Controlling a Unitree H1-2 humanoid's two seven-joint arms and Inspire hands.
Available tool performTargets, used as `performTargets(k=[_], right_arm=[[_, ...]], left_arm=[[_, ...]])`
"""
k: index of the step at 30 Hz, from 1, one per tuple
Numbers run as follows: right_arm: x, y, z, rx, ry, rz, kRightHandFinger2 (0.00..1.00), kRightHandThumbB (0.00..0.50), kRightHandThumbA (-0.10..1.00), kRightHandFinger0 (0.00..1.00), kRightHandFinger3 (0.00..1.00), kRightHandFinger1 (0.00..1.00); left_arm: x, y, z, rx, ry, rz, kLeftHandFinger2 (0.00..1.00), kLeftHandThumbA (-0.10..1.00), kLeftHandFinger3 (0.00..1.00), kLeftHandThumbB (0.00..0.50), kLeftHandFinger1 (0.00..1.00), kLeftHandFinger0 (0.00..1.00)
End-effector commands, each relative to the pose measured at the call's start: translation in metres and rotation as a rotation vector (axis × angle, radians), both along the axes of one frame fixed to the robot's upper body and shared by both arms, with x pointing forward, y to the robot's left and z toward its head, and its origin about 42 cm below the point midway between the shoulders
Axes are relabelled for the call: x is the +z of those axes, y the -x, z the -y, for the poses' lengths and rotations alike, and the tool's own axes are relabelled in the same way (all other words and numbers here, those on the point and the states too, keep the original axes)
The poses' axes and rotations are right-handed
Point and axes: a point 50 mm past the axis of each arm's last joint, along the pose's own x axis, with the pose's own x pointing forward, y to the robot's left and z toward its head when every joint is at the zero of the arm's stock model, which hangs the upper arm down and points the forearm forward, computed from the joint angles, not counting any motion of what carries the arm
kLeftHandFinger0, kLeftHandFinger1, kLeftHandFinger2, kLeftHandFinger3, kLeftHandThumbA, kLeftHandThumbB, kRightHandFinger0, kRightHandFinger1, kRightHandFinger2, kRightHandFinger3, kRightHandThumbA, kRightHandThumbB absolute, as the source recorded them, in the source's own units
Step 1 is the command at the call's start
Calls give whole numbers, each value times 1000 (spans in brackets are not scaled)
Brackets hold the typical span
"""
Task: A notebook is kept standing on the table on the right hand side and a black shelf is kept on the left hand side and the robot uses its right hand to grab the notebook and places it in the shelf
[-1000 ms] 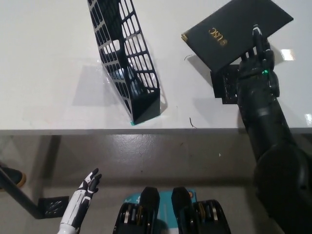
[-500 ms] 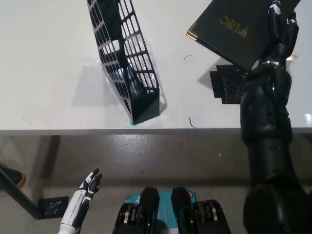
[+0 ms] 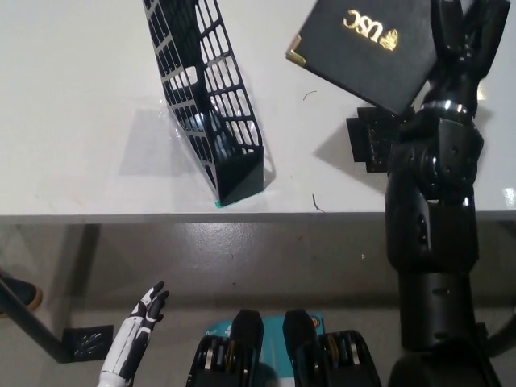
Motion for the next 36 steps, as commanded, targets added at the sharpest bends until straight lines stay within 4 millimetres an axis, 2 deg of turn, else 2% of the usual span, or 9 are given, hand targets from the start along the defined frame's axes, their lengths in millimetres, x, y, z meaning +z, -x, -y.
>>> performTargets(k=[1,9,15,17,27,30,33,35,36], right_arm=[[130,72,-52,-214,241,504,696,78,-100,0,775,189],[153,84,-79,-196,264,606,650,81,-100,0,765,137],[153,78,-94,-217,294,603,658,81,-100,0,789,103],[151,73,-101,-292,366,588,629,72,-100,0,771,66],[123,13,-139,-280,396,379,609,52,-100,0,770,32],[113,-3,-147,-264,407,336,600,40,-100,0,777,17],[105,-15,-150,-269,419,308,536,36,-100,0,723,0],[97,-25,-149,-275,426,269,446,17,-100,0,605,0],[94,-28,-148,-275,426,255,443,16,-100,0,589,0]], left_arm=[[11,0,-5,-11,-4,62,1000,1000,1000,128,1000,1000],[11,0,-4,-10,-7,60,1000,1000,1000,123,1000,1000],[13,-1,-4,-13,-9,62,1000,1000,1000,117,1000,1000],[14,-1,-4,-11,-12,65,1000,1000,1000,119,1000,1000],[13,1,-2,-24,-8,63,1000,1000,1000,142,1000,1000],[14,1,-3,-32,-1,67,1000,1000,1000,115,1000,1000],[16,1,-4,-40,6,61,1000,1000,1000,115,1000,1000],[18,1,-4,-40,0,61,1000,1000,1000,141,1000,1000],[18,1,-4,-42,-4,65,1000,1000,1000,151,1000,1000]])
